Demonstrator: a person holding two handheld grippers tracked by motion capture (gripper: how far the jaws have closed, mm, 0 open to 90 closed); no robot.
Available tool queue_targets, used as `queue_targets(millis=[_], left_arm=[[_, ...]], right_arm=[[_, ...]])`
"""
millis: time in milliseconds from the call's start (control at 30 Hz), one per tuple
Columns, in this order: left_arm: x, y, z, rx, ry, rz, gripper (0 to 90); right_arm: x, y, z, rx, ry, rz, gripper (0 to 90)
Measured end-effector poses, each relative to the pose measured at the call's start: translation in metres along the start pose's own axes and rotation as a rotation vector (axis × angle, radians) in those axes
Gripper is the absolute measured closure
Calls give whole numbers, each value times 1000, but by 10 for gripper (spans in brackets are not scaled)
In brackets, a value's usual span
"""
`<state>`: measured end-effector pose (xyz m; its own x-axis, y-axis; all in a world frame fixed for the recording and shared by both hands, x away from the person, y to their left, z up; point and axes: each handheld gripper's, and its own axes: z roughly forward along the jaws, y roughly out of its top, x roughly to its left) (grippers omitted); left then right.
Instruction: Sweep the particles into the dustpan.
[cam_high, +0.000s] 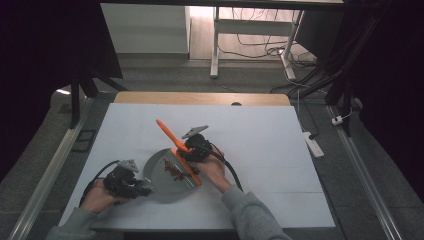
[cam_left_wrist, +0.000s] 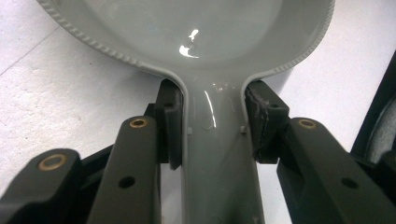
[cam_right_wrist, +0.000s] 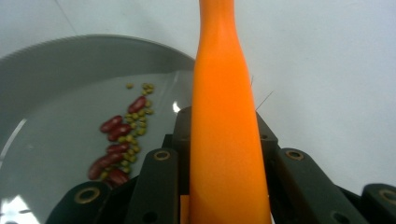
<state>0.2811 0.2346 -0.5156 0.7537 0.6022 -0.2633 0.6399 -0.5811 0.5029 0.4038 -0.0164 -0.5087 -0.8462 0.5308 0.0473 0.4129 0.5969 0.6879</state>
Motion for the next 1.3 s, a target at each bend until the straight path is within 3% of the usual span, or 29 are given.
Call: queue_targets(millis=[200, 267, 467, 567, 700, 833, 1300], left_arm=[[0, 0, 0, 0, -1, -2, 610], [0, 0, 0, 0, 0, -2, 610], [0, 0, 0, -1, 2, -2, 610], [0, 0, 0, -1, 2, -2, 610], [0, 0, 0, -1, 1, -1, 610], [0, 0, 0, -3, 1, -1, 610], [-1, 0, -1, -6, 3, -4, 610]], right_arm=[[9, 1, 0, -18, 11, 8, 708], [11, 2, -2, -41, 68, 37, 709], [33, 10, -2, -57, 166, 3, 708], [35, 16, -11, -82, 141, -25, 708], [23, 18, -21, -102, 95, -11, 708], [11, 14, -26, -88, 42, -10, 709], [-14, -11, -39, -63, -19, 28, 708]])
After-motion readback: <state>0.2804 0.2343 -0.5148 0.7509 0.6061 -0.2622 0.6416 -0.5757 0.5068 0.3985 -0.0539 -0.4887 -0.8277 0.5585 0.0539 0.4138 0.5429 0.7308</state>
